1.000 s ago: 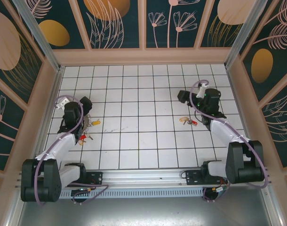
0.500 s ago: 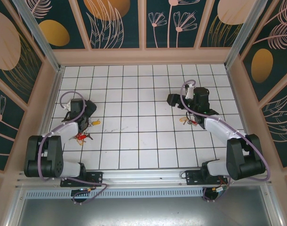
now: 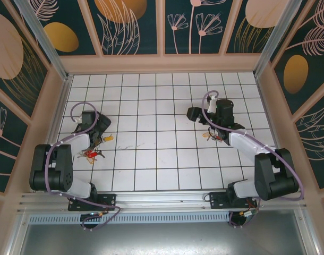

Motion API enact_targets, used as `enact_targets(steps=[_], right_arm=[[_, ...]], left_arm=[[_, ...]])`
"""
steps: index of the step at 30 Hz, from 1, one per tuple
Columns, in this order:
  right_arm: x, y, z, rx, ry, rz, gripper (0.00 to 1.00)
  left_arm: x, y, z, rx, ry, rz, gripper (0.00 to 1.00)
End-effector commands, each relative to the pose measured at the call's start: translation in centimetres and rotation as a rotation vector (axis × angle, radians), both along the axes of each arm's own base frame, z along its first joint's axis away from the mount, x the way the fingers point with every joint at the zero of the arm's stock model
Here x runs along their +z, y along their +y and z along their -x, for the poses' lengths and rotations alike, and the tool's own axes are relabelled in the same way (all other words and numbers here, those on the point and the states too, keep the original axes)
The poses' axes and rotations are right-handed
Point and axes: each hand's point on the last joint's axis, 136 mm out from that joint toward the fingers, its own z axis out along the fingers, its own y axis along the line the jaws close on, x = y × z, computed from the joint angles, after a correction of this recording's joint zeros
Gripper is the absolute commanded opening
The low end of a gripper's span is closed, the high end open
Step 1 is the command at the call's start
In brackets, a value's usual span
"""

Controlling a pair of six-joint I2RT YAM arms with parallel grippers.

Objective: Put the keys on the keyring

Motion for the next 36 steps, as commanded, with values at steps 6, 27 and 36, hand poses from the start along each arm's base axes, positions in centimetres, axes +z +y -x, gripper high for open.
enact_targets(steps=[6,27,36], right_arm=[[-1.0,1.0,0.2,0.032,0.031,-0.003,0.82],[-3.6,1.2,0.1,0.006,0.107,0.037,0.74],[-3.7,1.7,0.5,0.034,0.134,0.01,0.7]], left_arm=[[-0.1,-5.8,0.1,-0.241,-0.054,0.177,0.78],[0.9,-27.5,1.6,-0.748,-0.037,0.404,0.76],[4.8,-30.2,0.7,-0.782,-0.134,0.314,0.78]])
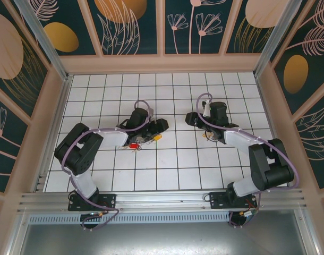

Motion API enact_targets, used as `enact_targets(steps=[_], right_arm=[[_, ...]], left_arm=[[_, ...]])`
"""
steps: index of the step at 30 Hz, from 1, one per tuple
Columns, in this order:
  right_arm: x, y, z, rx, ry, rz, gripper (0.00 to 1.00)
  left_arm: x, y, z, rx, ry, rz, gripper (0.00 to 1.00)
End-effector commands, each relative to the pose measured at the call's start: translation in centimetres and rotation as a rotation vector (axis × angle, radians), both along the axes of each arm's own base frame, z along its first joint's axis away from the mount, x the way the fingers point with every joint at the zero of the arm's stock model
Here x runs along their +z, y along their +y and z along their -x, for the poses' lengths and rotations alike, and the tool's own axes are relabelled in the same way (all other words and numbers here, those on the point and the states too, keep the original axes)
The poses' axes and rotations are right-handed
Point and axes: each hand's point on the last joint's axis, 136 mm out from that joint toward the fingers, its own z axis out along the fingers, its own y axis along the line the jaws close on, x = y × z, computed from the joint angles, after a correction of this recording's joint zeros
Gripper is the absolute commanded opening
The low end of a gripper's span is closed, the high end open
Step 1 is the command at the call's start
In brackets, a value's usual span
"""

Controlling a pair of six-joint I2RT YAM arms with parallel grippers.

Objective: Put the keys on the keyring

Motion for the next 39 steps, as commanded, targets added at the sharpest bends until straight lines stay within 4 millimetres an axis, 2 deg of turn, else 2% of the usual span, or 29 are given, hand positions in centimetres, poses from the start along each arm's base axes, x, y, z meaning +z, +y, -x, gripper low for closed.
enact_targets(steps=[1,5,9,13,17,24,29,30,39], right_arm=[[0.6,1.1,0.0,0.044,0.016,-0.039,0.67],[0.9,3.4,0.3,0.137,0.037,-0.105,0.65],[0.8,6.6,0.4,0.242,0.063,-0.131,0.64],[-0.3,9.8,0.2,0.299,0.097,-0.102,0.62],[-2.4,12.0,0.0,0.323,0.182,-0.103,0.55],[-4.5,14.7,-0.1,0.369,0.256,-0.078,0.54],[-5.4,15.4,-0.6,0.38,0.287,-0.057,0.54],[-5.8,16.2,0.0,0.395,0.298,-0.045,0.54],[-7.1,17.5,0.3,0.429,0.342,-0.046,0.52]], left_arm=[[3.6,2.3,-1.8,0.098,-0.118,-0.087,0.79],[4.8,7.7,-2.5,0.241,-0.186,-0.28,0.85],[3.8,13.1,-2.9,0.348,-0.135,-0.277,0.86],[2.3,15.7,-3.0,0.394,-0.101,-0.292,0.86],[0.5,15.7,-2.9,0.381,-0.056,-0.274,0.85],[-1.6,15.8,-2.9,0.385,-0.005,-0.275,0.83],[-2.6,15.5,-2.6,0.367,0.013,-0.275,0.82],[-2.8,15.3,-2.6,0.357,0.017,-0.269,0.81],[-3.4,14.4,-2.3,0.318,0.026,-0.224,0.78]])
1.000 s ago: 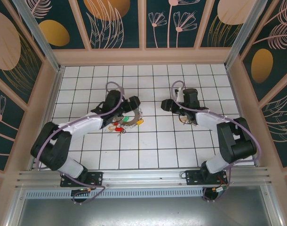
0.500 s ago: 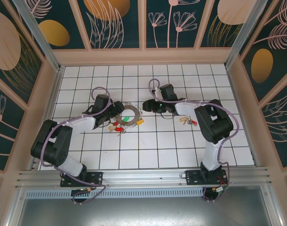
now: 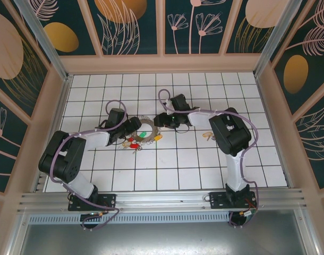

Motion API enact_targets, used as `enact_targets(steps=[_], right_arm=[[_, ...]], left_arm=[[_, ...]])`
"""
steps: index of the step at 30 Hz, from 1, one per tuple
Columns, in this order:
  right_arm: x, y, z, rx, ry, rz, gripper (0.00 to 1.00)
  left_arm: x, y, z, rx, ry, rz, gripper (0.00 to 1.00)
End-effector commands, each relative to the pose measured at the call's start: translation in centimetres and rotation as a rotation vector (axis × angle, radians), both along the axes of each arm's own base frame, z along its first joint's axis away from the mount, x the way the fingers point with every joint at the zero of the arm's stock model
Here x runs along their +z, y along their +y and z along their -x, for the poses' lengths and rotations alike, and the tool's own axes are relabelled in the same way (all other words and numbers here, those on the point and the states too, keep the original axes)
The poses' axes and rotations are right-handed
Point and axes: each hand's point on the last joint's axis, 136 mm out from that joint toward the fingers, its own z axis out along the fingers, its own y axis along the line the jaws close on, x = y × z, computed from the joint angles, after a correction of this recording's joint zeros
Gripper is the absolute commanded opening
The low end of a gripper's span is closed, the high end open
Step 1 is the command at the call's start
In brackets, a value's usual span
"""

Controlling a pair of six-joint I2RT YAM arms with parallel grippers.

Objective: Put the keys on the keyring

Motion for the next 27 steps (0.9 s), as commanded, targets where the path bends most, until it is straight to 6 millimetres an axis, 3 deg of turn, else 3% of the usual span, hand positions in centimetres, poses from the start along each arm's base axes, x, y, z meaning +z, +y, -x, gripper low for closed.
enact_targets(steps=[1,12,22,27], right_arm=[[-0.7,0.7,0.6,0.032,0.039,0.001,0.52],[-1.1,1.9,0.9,0.053,0.064,-0.045,0.47],[-1.3,1.2,0.5,0.052,0.038,-0.02,0.33],[-0.2,0.8,0.2,0.032,0.019,-0.04,0.24]], left_arm=[[-0.7,-0.4,0.2,-0.021,0.007,0.036,0.77],[-1.9,-1.1,0.4,-0.041,0.038,0.066,0.73],[-2.1,-0.8,0.3,-0.019,0.042,0.065,0.73],[-1.6,-0.5,0.1,-0.001,0.029,0.054,0.74]])
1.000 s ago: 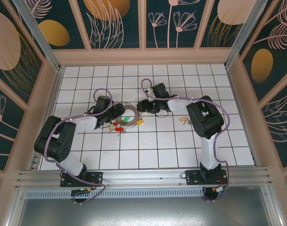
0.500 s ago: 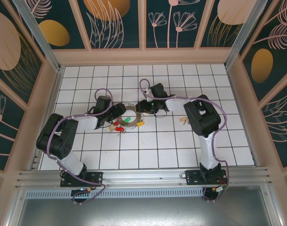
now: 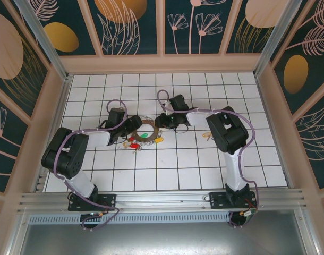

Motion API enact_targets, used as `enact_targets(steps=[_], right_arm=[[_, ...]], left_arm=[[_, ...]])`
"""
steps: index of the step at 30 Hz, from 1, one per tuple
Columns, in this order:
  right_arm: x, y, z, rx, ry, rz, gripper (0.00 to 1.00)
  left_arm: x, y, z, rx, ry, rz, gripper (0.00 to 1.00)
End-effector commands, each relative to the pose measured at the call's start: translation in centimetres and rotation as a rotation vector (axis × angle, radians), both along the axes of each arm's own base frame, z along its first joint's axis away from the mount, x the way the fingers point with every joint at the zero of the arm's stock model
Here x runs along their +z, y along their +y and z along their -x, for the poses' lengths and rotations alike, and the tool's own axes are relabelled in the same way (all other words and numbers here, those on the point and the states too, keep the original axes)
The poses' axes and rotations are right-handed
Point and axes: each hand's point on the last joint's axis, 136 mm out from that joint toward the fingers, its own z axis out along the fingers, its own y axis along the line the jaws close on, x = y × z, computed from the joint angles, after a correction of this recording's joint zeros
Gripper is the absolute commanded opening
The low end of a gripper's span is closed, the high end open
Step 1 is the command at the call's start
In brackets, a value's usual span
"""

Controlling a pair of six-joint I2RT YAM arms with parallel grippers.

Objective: Put the keys on the keyring

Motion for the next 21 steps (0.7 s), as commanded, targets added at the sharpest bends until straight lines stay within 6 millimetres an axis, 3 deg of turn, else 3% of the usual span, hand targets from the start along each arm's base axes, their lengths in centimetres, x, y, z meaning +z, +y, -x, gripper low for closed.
enact_targets(steps=[1,7,8,13,18,21], right_arm=[[0.7,0.1,0.2,0.009,-0.004,-0.033,0.23],[3.8,0.2,1.0,0.012,-0.008,-0.158,0.14],[4.3,-0.9,0.1,-0.019,-0.012,-0.176,0.13],[6.7,-2.8,-0.3,-0.066,-0.041,-0.241,0.08],[9.8,-5.1,-0.4,-0.109,-0.086,-0.32,0.08],[12.0,-6.5,-0.4,-0.133,-0.13,-0.369,0.07]], left_arm=[[-1.3,0.5,1.1,0.017,0.056,-0.009,0.74],[-0.3,1.2,0.9,0.051,0.035,-0.033,0.77],[0.0,1.4,0.9,0.058,0.03,-0.037,0.77],[1.6,2.3,0.8,0.103,-0.013,-0.057,0.83],[4.4,2.0,0.2,0.102,-0.079,-0.016,0.87],[7.2,0.4,-0.3,0.047,-0.152,0.072,0.87]])
